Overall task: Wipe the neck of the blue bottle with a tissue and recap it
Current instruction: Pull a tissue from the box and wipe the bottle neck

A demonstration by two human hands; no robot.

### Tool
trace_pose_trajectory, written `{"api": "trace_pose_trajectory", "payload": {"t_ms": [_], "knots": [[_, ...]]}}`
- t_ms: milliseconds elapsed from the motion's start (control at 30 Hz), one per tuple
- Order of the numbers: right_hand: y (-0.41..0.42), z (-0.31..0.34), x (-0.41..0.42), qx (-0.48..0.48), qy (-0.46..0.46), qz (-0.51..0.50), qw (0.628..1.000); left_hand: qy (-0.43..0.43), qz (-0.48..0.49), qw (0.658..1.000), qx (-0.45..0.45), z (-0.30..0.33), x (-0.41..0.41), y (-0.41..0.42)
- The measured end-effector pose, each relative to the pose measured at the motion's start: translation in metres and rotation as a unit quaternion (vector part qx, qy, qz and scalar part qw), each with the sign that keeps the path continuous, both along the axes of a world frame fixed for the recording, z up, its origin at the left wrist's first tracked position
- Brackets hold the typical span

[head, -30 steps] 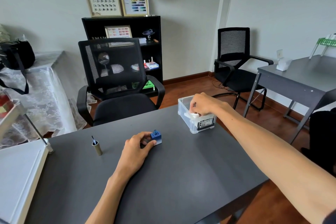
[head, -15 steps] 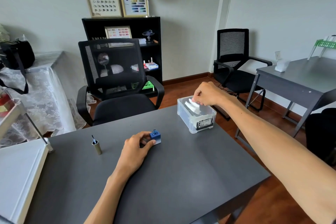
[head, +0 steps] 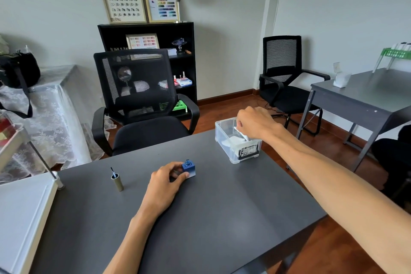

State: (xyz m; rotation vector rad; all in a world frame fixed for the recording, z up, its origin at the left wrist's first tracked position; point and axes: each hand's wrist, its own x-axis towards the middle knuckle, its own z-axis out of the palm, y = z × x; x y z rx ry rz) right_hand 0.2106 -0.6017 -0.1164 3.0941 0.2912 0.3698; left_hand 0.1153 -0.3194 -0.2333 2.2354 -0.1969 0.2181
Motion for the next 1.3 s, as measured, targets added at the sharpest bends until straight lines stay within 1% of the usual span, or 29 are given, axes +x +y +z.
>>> {"api": "trace_pose_trajectory", "payload": {"t_ms": [33,100,167,300,400,467,533,633,700,867,967,1067,1167,1233,1300], "knots": [[0.000,-0.002,0.000,0.015,-0.004,-0.006,1.000,-0.001,0.000,1.000,-0.001,0.000,0.000,0.000],[-0.002,-0.003,0.004,0.103,0.027,-0.011,0.994,-0.004,-0.001,1.000,-0.005,0.000,-0.001,0.000],[-0.007,0.000,0.010,0.193,0.066,0.005,0.979,-0.004,-0.002,1.000,-0.007,0.001,-0.001,0.000],[-0.010,0.007,0.012,0.289,0.080,0.019,0.954,-0.001,-0.003,1.000,-0.001,0.000,-0.001,0.000],[-0.009,0.009,0.009,0.395,0.097,0.029,0.913,-0.005,-0.004,1.000,-0.002,0.000,-0.001,0.000],[-0.004,0.009,0.002,0.457,0.093,0.041,0.884,-0.005,-0.006,1.000,-0.001,0.000,-0.001,0.000],[0.004,0.008,-0.009,0.496,0.076,0.060,0.863,-0.006,-0.007,1.000,-0.002,0.000,-0.001,-0.001],[0.023,0.001,-0.027,0.530,0.059,0.094,0.841,-0.007,-0.007,1.000,-0.006,0.000,-0.002,-0.001],[0.037,-0.007,-0.038,0.516,0.053,0.108,0.848,-0.006,-0.006,1.000,-0.006,-0.001,-0.002,-0.001],[0.055,-0.037,-0.053,0.397,0.050,0.114,0.909,-0.009,-0.001,1.000,-0.005,-0.002,-0.002,0.000],[0.057,-0.050,-0.056,0.311,0.092,0.108,0.940,-0.010,-0.002,1.000,-0.005,-0.003,-0.001,0.001],[0.055,-0.059,-0.060,0.252,0.160,0.108,0.948,-0.012,-0.004,1.000,-0.005,-0.004,0.000,0.001],[0.051,-0.066,-0.063,0.189,0.210,0.107,0.953,-0.010,-0.003,1.000,-0.008,-0.003,0.000,0.001],[0.050,-0.069,-0.064,0.163,0.227,0.110,0.954,-0.010,-0.003,1.000,-0.007,-0.003,0.001,0.001],[0.049,-0.073,-0.065,0.162,0.234,0.115,0.952,-0.013,-0.004,1.000,-0.007,-0.002,0.000,0.000]]}}
